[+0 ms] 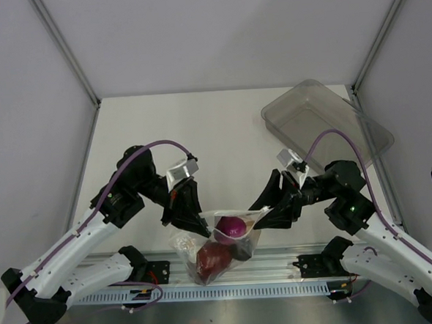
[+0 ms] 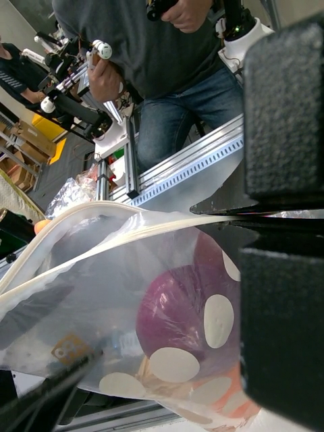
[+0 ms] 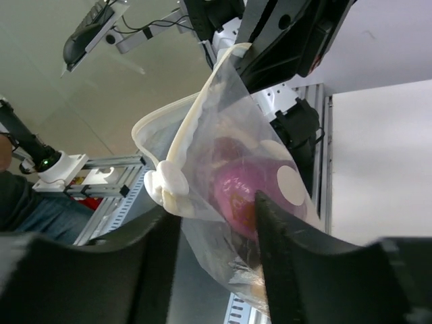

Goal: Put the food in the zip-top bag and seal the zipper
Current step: Adjust the zipper food storage bag at the center of the board.

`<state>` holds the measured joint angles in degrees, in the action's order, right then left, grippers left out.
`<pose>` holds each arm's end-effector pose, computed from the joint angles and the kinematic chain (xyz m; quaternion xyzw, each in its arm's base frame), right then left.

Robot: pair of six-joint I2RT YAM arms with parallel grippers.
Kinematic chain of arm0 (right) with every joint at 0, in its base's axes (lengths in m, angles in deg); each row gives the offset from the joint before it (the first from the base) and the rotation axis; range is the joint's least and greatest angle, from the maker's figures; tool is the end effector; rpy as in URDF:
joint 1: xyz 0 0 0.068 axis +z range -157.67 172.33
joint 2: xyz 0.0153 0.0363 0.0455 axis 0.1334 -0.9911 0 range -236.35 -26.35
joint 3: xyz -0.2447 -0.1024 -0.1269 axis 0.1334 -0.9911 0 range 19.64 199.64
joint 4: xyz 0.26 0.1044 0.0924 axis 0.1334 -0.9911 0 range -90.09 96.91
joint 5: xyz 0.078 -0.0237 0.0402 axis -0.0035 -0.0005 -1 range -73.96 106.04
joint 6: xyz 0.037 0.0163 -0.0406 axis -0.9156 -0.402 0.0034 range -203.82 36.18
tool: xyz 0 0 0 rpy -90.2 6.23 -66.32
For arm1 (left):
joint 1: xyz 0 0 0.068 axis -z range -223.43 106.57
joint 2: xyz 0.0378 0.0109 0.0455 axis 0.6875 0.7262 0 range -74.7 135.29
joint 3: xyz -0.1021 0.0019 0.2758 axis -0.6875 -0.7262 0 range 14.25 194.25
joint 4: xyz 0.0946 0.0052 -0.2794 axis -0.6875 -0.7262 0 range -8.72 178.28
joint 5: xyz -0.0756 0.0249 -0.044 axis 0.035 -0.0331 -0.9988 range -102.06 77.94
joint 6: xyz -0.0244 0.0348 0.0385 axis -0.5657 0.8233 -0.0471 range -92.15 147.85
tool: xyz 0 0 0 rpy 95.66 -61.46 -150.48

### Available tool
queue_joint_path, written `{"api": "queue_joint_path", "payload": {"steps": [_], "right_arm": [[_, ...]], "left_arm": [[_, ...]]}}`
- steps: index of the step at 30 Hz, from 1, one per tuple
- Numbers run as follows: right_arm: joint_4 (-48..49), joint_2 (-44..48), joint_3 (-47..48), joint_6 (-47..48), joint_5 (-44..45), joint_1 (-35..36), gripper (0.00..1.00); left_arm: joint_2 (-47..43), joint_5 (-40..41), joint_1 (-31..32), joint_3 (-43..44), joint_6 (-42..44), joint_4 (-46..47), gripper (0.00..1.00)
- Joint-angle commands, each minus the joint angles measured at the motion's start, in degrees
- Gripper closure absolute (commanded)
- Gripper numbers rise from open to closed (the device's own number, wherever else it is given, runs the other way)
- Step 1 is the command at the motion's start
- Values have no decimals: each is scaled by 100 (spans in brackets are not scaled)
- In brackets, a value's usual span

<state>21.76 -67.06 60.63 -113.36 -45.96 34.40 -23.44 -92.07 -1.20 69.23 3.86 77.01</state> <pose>0.1047 0.1427 0.3856 -0.4634 0.4733 0.6521 0.3689 0.1193 -0.1624 0.4039 0.5096 0.5017 -0.6808 0.1587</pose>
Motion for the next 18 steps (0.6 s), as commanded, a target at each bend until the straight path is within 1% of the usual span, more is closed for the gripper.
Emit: {"api": "queue_joint_path", "payload": {"steps": [1, 2, 3, 4, 6, 7, 8, 9, 10, 11, 12, 13, 14, 15, 16, 17, 18], "right_arm": [[413, -60, 67, -131, -164, 91, 53], [431, -69, 49, -175, -155, 100, 62], [474, -77, 40, -192, -155, 118, 66], [518, -95, 40, -219, -111, 127, 79], [641, -130, 40, -350, -50, 144, 97], [677, -130, 49, -403, 12, 153, 100], [660, -148, 58, -438, 73, 153, 100], [468, -165, 128, -404, 152, 153, 100], [301, -148, 154, -343, 440, 153, 100], [177, -122, 163, -307, 582, 144, 100], [37, -95, 155, -315, 671, 144, 100], [-78, -78, 137, -307, 767, 144, 100], [-201, -51, 137, -298, 942, 144, 100], [-402, -43, 128, -324, 1022, 153, 100], [-456, -34, 85, -359, 1119, 144, 100], [-448, 1, 32, -412, 1285, 144, 100], [-431, 10, -38, -482, 1382, 153, 100]], "left_arm": [[-73, -235, -67, 153, -123, 458, 100], [-73, -243, -75, 162, -141, 467, 99], [-64, -217, -75, 153, -141, 476, 99], [-64, -217, -75, 136, -141, 476, 100], [-20, -182, -93, 92, -141, 494, 99], [-11, -147, -128, 66, -124, 485, 99], [-3, -68, -163, 48, -89, 459, 99], [41, 176, -216, 48, -45, 259, 98], [85, 335, -347, 56, 121, 83, 94], [129, 502, -409, 91, 253, -128, 86], [190, 678, -462, 179, 402, -696, 86], [321, 940, -523, 214, 586, -954, 87], [384, 1108, -532, 267, 867, -1174, 80], [463, 1336, -550, 294, 956, -1533, 77], [498, 1678, -559, 285, 1079, -1615, 73], [533, 1812, -568, 224, 1107, -1668, 61], [560, 1944, -585, 197, 1124, -1703, 59]]}}
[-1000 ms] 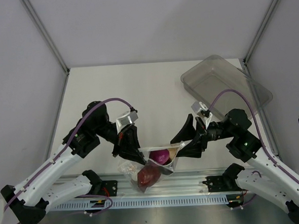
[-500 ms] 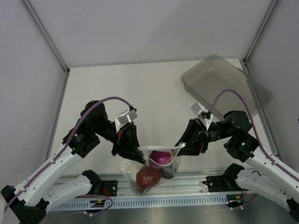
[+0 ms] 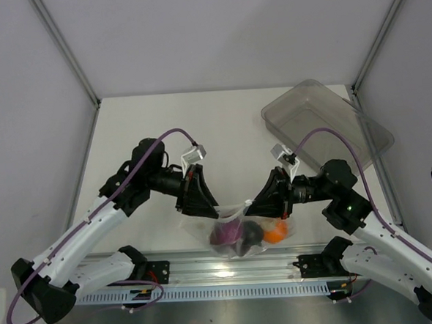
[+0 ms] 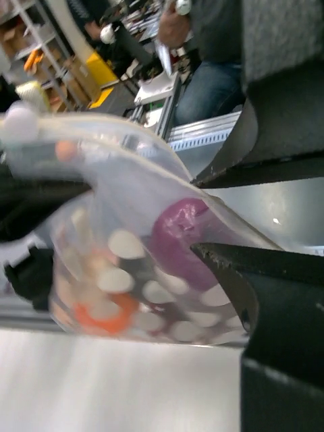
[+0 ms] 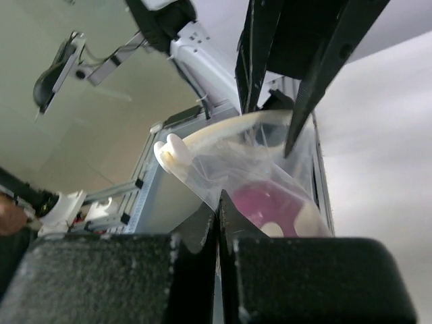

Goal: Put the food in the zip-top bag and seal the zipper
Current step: Adjust the zipper food storage bag at the center of the board, then zip the zipper food storage bag at the center of the board.

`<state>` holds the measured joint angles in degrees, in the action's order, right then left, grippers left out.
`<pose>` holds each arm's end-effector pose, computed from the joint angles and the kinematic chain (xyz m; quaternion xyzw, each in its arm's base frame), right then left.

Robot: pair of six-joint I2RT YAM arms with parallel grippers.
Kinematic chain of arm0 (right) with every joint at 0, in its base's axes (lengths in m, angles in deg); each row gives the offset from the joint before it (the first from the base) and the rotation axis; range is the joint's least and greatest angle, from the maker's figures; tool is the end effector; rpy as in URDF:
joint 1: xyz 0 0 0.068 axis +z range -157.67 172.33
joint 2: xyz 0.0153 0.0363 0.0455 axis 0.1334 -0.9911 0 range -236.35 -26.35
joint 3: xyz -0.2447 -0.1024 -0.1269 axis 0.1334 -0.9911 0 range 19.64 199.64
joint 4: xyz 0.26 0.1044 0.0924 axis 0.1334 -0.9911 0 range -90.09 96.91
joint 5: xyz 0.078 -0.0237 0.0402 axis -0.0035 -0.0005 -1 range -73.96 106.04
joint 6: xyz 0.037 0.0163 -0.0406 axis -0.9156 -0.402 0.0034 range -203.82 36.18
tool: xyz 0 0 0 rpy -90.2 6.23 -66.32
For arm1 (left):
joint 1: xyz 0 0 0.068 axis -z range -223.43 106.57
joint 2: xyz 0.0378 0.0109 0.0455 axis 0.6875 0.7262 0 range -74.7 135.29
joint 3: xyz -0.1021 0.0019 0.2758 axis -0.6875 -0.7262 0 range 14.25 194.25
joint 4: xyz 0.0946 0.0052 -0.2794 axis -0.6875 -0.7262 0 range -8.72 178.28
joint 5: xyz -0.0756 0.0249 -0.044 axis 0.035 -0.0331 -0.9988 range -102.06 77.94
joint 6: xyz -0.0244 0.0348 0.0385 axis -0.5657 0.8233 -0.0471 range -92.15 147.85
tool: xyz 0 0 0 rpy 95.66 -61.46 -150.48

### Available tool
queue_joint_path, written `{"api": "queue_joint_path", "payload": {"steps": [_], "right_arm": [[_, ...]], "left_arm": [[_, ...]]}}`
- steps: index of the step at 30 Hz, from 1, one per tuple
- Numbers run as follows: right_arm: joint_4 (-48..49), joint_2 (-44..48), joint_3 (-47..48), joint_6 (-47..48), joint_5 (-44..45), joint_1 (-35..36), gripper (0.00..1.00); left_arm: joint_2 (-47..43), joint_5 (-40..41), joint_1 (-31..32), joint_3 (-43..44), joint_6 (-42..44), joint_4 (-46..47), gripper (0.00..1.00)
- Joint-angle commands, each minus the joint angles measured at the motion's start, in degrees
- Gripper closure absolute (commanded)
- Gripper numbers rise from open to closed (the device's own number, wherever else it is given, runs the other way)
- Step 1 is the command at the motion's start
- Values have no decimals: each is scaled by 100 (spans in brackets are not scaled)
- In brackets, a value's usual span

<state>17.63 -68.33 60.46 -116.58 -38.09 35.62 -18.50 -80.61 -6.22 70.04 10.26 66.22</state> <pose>0.1126 0.1512 0.3753 -0.3987 0.5407 0.6503 0.3547 0.1556 -0.1656 0.3751 0.4255 0.6236 -0.6270 0.1923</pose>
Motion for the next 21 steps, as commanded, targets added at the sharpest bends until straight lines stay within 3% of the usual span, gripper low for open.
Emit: {"api": "queue_joint_path", "payload": {"steps": [1, 2, 10, 17, 19, 21], "right_arm": [[-17, 154, -91, -257, 727, 31, 100], [0, 181, -257, -301, 833, 31, 100], [-281, -144, -584, -521, 1817, 4, 100], [-1481, -478, 30, -767, 2257, 13, 100], [-1817, -618, 399, -855, 2354, 13, 100], [-2100, -680, 576, -969, 2407, 31, 100]], "left_arm": [[101, 887, -100, 90, 501, -589, 57], [101, 966, -91, 29, 493, -545, 50], [-548, 1537, -91, -305, 563, 271, 26], [-1042, 1880, 119, -403, 817, 1204, 13], [-989, 2301, 426, -394, 1062, 1213, 6], [-884, 2888, 750, -393, 1282, 1239, 5]]}}
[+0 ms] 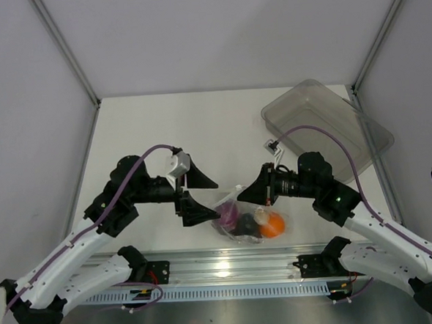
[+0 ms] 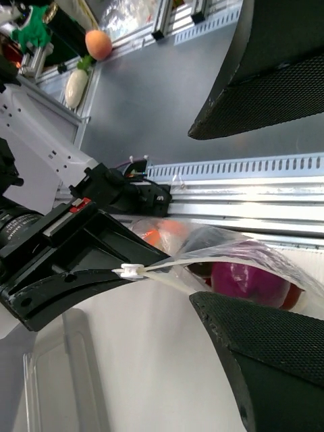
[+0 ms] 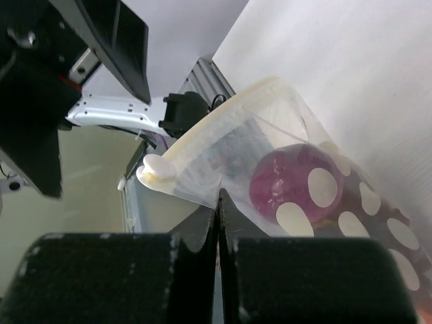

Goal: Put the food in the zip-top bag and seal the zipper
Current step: Zip the zipper food storage bag at the center of the board.

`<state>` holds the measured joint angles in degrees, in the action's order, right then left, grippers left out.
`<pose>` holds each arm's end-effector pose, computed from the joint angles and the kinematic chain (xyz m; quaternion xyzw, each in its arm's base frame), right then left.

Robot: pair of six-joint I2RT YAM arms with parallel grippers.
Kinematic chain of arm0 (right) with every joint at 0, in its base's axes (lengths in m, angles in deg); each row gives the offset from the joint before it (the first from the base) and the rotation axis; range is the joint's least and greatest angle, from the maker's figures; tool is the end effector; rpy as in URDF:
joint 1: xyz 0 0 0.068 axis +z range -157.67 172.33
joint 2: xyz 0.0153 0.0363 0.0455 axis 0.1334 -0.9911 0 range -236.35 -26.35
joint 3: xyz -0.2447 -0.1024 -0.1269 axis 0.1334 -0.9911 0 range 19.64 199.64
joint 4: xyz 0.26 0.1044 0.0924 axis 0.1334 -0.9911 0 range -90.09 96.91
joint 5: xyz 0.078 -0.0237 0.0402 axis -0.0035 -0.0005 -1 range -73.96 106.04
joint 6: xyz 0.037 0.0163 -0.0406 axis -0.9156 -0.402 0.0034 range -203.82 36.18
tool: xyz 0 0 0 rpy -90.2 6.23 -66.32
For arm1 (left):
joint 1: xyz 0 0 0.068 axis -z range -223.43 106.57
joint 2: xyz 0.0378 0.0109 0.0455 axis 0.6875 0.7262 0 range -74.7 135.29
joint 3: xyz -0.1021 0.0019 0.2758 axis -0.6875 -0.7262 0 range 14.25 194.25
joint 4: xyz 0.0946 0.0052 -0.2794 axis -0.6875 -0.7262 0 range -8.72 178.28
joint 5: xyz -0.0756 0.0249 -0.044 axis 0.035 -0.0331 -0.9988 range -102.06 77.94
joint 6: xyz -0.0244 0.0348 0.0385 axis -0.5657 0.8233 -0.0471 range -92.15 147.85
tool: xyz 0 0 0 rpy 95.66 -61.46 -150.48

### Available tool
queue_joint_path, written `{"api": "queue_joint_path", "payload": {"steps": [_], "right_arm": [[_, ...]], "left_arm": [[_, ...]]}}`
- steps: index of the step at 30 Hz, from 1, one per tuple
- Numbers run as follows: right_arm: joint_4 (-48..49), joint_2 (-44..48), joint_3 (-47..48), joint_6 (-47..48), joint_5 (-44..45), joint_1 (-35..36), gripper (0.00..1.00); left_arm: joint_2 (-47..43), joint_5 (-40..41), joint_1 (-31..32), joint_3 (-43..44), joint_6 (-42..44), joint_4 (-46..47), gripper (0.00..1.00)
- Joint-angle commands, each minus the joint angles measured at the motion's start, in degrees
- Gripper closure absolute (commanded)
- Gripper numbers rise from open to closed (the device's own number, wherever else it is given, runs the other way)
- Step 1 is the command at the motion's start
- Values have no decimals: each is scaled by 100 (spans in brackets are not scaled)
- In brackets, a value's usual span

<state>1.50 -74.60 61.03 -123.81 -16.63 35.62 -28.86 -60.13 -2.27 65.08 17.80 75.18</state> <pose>0.1459 0.1675 0.3299 -0.1979 0.7418 0.5637 0.3045 0.1271 -0.1512 0.3885 0.4422 0.5930 -0.5361 0.4067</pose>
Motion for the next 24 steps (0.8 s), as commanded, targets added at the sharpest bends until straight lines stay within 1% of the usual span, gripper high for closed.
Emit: {"api": "queue_joint_path", "payload": {"steps": [1, 3, 4, 7, 11, 15, 17, 20, 24], "right_arm": [[-540, -88, 641, -264, 235, 48, 100], [-698, -88, 748, -246, 278, 127, 100], [-768, -97, 826, -238, 304, 145, 100], [-927, -123, 897, -264, 322, 162, 100], [-769, -106, 897, -317, 191, 268, 100], [-795, -115, 915, -281, 261, 321, 100], [-777, -115, 924, -360, 296, 321, 100], [-690, -114, 915, -466, 322, 321, 100], [-856, -193, 1029, -764, 533, 321, 100]], "left_arm": [[179, 1018, 461, 77, 582, 413, 4], [232, 1247, 663, -81, 670, 597, 3], [284, 1335, 699, -134, 670, 816, 0], [433, 1239, 744, -152, 697, 1011, 0], [811, 1195, 761, 93, 828, 749, 1], [979, 1116, 761, 164, 899, 599, 1], [1040, 1020, 779, 199, 943, 310, 3], [1006, 1089, 840, 68, 934, 177, 8], [743, 1563, 884, -152, 768, 62, 15]]}}
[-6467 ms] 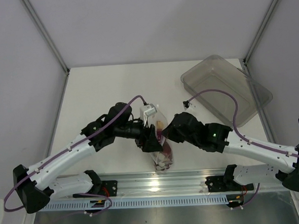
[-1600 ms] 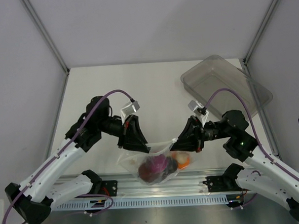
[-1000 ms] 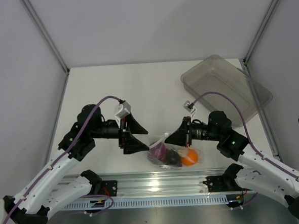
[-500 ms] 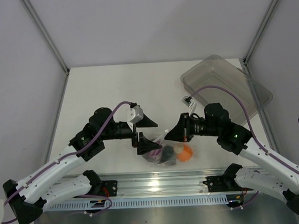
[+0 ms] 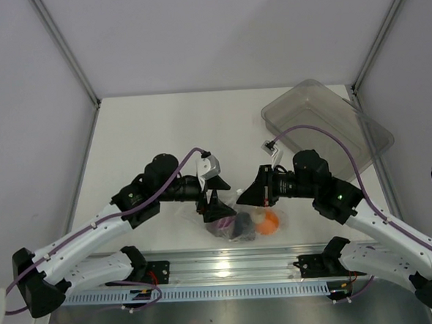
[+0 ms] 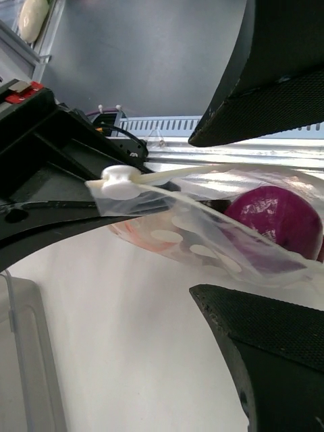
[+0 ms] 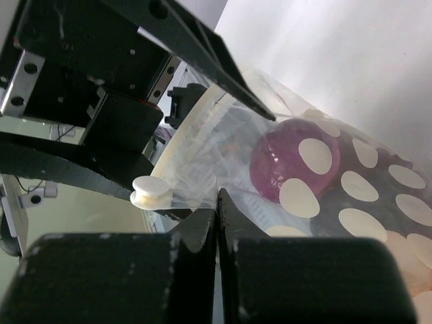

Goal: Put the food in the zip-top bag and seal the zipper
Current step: Zip the zipper food storage bag at the center of the board.

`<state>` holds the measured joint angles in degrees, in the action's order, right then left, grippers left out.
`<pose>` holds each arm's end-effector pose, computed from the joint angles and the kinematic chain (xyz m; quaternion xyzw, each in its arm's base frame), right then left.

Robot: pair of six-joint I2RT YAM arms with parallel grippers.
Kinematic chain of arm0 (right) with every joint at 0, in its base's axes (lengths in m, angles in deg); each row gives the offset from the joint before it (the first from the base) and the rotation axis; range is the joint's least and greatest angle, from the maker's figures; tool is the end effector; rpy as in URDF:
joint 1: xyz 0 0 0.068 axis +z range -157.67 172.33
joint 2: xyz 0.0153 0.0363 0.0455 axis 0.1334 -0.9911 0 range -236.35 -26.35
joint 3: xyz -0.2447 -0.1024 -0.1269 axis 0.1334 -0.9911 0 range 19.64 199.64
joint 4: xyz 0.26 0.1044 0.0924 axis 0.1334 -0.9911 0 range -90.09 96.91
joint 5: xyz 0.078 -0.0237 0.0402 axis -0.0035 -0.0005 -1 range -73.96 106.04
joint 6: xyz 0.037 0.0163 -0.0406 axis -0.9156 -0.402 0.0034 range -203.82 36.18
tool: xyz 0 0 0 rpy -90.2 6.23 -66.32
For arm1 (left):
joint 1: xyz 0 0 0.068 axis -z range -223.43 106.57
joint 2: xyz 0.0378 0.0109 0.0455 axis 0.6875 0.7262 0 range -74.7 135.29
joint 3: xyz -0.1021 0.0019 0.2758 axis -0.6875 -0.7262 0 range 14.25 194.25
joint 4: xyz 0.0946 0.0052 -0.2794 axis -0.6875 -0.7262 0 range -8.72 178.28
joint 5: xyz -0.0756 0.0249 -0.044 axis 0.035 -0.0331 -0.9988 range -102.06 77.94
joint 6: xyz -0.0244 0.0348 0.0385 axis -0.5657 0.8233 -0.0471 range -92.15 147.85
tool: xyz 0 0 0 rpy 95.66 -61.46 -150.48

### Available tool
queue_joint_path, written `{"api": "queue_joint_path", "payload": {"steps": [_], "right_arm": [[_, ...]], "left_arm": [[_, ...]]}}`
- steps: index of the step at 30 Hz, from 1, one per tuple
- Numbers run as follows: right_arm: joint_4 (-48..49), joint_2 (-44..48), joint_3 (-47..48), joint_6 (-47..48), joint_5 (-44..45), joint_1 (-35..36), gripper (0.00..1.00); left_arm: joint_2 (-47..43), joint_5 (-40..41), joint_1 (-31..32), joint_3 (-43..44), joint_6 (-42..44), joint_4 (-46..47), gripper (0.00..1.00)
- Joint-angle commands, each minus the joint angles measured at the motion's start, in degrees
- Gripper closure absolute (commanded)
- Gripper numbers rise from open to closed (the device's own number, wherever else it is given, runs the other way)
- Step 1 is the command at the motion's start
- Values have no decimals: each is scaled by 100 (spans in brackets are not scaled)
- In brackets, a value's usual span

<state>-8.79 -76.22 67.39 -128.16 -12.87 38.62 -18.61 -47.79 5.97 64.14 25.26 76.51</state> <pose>0.1396 0.1744 0.3482 -0.1604 0.7799 0.5474 0.2577 0.1431 -0.2035 0.3471 0.4714 0.6349 -0.4683 0.3942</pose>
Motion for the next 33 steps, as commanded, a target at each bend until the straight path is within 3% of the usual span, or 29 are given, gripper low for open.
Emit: {"api": "queue_joint_path", "payload": {"steps": [1, 5, 8, 9, 13, 15, 16, 17, 21, 22, 23, 31, 33], "right_arm": [[138, -41, 402, -400, 183, 21, 100], [164, -93, 393, -813, 306, 21, 100], [68, -128, 411, -1006, 429, 13, 100], [41, -120, 411, -1033, 508, 30, 100], [-143, -85, 420, -797, 614, 30, 100], [-484, -85, 542, -525, 675, 13, 89], [-643, -93, 621, -323, 684, 4, 77], [-810, -111, 700, 123, 685, -22, 59], [-1373, -155, 903, 996, 317, -373, 29], [-1365, -138, 886, 1110, 46, -557, 9], [-1322, -111, 859, 1242, -27, -628, 1], [-347, -50, 360, 1832, -835, -700, 1], [30, 3, 209, 1885, -1116, -699, 11]], "left_arm": [[-327, 434, 95, -119, -4, -71, 16], [-354, 804, 297, -120, -66, -272, 29], [-3, 725, 298, 187, -101, -773, 54], [85, 699, 298, 214, -110, -861, 68], [130, 567, 298, 293, -119, -941, 92], [60, 558, 298, 354, -128, -959, 99], [42, 558, 289, 381, -119, -976, 99], [7, 523, 289, 451, -102, -1063, 99], [68, 216, 271, 715, -5, -1398, 99], [77, 172, 271, 776, 21, -1433, 100], [60, 84, 271, 794, 39, -1459, 99], [94, -224, 219, 803, 74, -1548, 99], [147, -294, 201, 856, 66, -1591, 99]]}}
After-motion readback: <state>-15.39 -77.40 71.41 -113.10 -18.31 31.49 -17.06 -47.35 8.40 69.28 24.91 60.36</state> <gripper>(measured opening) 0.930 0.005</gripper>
